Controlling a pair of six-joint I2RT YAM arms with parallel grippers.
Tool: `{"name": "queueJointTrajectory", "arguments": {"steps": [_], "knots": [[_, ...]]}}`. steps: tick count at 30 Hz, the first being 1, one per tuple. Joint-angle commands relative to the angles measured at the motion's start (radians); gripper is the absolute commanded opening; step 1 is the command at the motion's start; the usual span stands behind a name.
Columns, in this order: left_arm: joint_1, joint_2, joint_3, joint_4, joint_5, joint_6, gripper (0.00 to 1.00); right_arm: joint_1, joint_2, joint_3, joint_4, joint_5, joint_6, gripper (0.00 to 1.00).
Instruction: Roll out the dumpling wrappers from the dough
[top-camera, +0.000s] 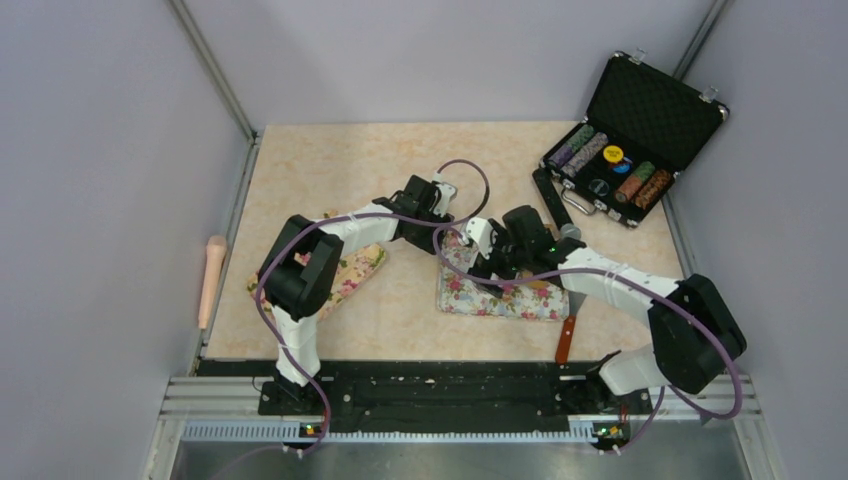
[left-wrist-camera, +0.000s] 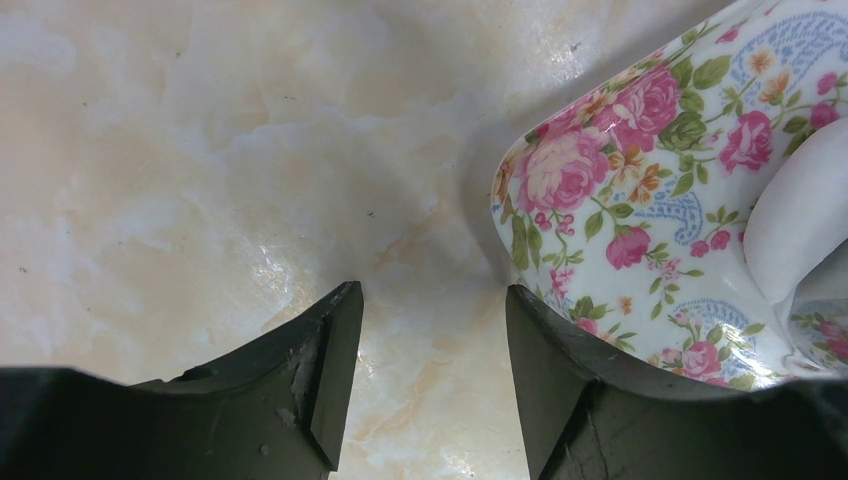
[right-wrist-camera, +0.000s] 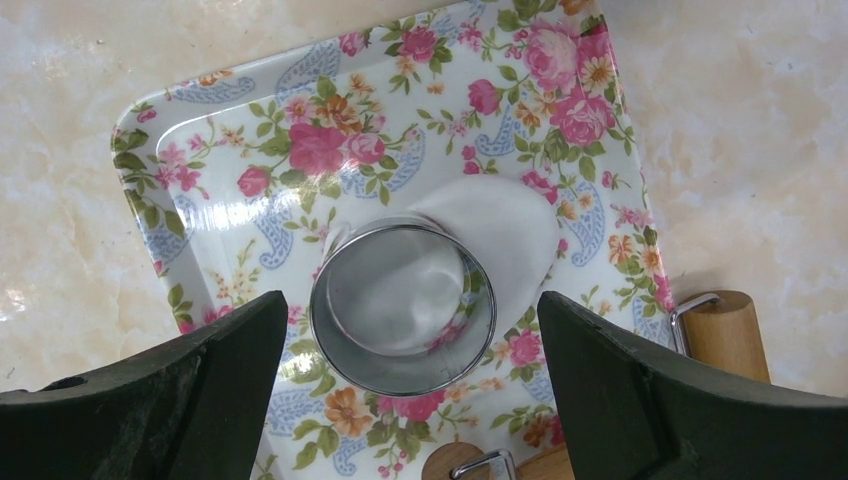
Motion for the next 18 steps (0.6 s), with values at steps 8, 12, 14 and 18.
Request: {"name": "queueJointTrajectory", "arguments": {"steps": [8, 12, 14, 18], "knots": [[-0.011, -0.012, -0.009, 0.013, 0.006, 0.008, 0.60, -0.027, 0.061, 0.022, -0.001, -0.055, 0.020, 0.82], [-0.011, -0.013, -0.009, 0.014, 0.008, 0.009, 0.60, -0.028, 0.078, 0.035, -0.015, -0.063, 0.019, 0.71], [-0.011, -0.013, -0.009, 0.013, 0.005, 0.008, 0.60, -0.028, 0.079, 0.035, -0.016, -0.065, 0.021, 0.69], [-0.011, -0.013, -0.009, 0.013, 0.006, 0.008, 0.60, -0.029, 0.074, 0.034, -0.020, -0.062, 0.019, 0.74]]}}
